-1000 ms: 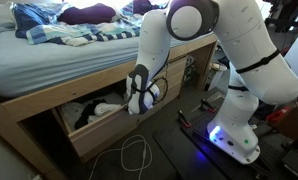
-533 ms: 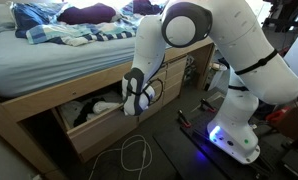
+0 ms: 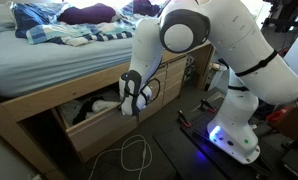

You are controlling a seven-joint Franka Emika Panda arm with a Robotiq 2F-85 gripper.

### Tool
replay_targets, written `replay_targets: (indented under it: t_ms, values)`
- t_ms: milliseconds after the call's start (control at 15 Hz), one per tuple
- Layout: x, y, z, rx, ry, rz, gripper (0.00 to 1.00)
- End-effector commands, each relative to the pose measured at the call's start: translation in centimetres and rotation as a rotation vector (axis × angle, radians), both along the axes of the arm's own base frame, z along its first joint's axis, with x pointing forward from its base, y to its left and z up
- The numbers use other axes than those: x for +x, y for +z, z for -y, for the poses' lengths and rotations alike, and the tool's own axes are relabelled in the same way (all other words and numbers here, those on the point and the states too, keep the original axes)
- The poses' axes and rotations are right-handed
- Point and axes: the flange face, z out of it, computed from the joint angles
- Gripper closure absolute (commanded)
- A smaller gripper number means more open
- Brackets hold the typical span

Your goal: Close the top left drawer

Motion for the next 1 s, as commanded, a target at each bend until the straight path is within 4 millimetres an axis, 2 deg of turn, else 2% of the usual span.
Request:
replay_targets:
  t_ms: [0, 400, 933]
  values:
    - [0.1, 0.1, 0.0, -0.001, 0.004, 0.005, 0.99]
    - [0.2, 0.6, -0.2, -0.002, 0.01, 0.028, 1.0]
    - [2.7, 0.5, -1.1, 0.013, 0.013, 0.068, 1.0]
